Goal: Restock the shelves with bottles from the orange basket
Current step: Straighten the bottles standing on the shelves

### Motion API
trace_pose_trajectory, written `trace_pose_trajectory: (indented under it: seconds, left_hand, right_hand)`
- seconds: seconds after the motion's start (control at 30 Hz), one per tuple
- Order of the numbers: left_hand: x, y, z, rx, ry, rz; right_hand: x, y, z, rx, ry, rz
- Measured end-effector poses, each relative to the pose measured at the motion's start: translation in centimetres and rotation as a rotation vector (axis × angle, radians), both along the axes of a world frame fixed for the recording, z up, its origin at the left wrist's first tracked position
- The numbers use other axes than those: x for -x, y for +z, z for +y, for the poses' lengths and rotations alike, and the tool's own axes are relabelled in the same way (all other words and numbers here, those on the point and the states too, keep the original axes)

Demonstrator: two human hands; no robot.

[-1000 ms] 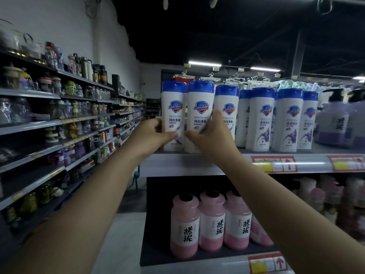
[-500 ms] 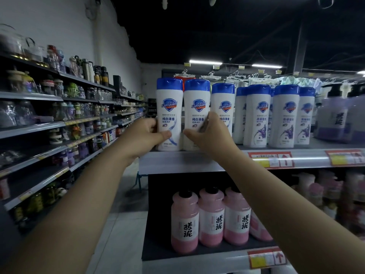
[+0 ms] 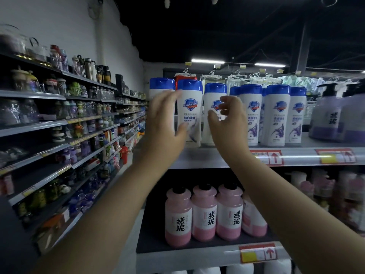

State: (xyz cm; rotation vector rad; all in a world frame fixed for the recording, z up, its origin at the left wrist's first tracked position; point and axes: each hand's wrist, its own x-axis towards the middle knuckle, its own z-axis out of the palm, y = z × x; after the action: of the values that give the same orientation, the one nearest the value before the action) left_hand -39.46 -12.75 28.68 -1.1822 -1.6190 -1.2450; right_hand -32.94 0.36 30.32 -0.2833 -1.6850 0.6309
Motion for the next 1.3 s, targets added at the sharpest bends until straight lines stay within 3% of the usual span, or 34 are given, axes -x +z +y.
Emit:
trace_pose_trajectory:
  seconds: [0.07,0.17,0.33,0.5,0.67,1.0,1.3]
  left_hand:
    - [-1.4,-0.3,1.7,0.045,-0.103,-0.02]
    - [-3.4,-0.6,4.2,0.168,-0.249,-0.197]
    - [-4.7,0.2,6.6,0.319,-0.298,-0.525]
    - [-4.8,1.5,7.4,0.271,-0.26,-0.719]
    - [-5.6,1.8,7.7,0.324,-0.243,-0.709]
    - [-6.6,-0.1,7.5,0.291,-0.198,-0.52]
    - [-5.7,-0.5,4.8,-0.076,-0.023,-0.388]
  right_hand:
    - [-0.1,-0.1,0.6,0.0,-0.019,-0.005]
    - [0.0,-0.5,1.6,0.052,0.021,-0.066]
    - [-1.0,-0.7,3.2,0.226,0.143,-0.193]
    - [-1.2,0.1,4.1,0.178,0.159,-0.392]
    - [-1.6,0.7,4.4,0.11,0.174,-0.48]
    - [-2.2,-0.1,4.2,0.017,0.156,-0.396]
    - [-1.9,-0.6,3.5,0.081,0.152,-0.406]
